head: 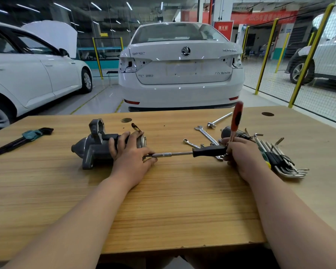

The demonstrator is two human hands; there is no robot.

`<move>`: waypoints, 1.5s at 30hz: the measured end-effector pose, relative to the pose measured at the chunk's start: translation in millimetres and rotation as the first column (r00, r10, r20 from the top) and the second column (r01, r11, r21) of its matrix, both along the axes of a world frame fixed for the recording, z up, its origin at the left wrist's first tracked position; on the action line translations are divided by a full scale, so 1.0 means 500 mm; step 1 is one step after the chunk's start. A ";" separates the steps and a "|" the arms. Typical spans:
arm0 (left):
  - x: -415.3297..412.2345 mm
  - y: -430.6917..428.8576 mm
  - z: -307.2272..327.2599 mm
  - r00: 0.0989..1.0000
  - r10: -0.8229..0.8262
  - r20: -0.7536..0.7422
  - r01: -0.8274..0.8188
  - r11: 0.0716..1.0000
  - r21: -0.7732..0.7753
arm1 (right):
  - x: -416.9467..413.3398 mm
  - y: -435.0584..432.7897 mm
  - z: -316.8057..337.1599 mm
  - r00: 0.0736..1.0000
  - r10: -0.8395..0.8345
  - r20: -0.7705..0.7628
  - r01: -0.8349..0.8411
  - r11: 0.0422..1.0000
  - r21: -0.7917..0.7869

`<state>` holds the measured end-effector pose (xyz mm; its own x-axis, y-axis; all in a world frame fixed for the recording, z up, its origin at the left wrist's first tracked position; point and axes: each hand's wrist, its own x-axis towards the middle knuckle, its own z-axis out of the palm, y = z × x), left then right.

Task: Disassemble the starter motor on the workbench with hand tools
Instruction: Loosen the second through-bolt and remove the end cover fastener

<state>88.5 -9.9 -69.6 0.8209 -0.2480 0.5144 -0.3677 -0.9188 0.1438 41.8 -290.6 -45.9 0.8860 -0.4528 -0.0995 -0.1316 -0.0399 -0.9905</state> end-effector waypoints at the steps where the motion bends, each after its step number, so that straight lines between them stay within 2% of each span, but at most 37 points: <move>1: 0.000 0.001 -0.001 1.000 0.001 0.002 -0.001 1.000 -0.001 | 0.001 0.000 -0.003 1.000 0.003 -0.004 -0.003 1.000 -0.024; 6: 0.003 0.000 -0.004 1.000 0.005 0.026 -0.004 1.000 -0.018 | 0.001 -0.001 -0.010 0.998 -0.044 -0.044 0.035 0.981 -0.193; 11: 0.007 0.003 -0.005 0.999 0.001 0.040 -0.001 1.000 -0.015 | 0.002 0.000 -0.009 1.000 -0.010 -0.025 0.004 0.972 -0.234; 17: 0.008 0.005 -0.007 1.000 -0.002 -0.006 0.002 1.000 0.024 | -0.001 0.003 -0.011 1.000 -0.010 0.002 0.010 0.980 -0.201; 22: 0.008 0.004 -0.005 1.000 -0.012 -0.022 0.012 1.000 0.028 | -0.001 0.002 -0.001 0.999 0.008 0.043 -0.008 1.000 0.003; 25: 0.008 0.005 -0.004 0.999 -0.007 -0.040 0.008 0.999 0.032 | -0.003 0.004 0.003 0.996 0.024 0.084 -0.029 0.998 0.058; 30: 0.004 0.004 -0.003 0.999 -0.021 -0.029 0.020 1.000 -0.017 | -0.001 -0.004 0.001 0.998 0.018 0.054 -0.022 0.997 0.073; 38: 0.003 0.000 -0.005 0.998 -0.025 0.050 0.029 0.997 -0.073 | -0.001 -0.004 -0.006 0.995 -0.076 0.067 0.076 0.997 0.008; 42: 0.003 0.003 -0.003 0.998 -0.018 0.054 0.021 0.998 -0.055 | -0.008 0.002 0.000 0.998 -0.051 0.031 0.052 0.998 -0.045; 45: 0.004 0.004 -0.004 1.000 -0.001 0.022 0.001 1.000 0.014 | -0.008 0.003 0.001 0.999 -0.032 -0.005 0.032 0.996 -0.089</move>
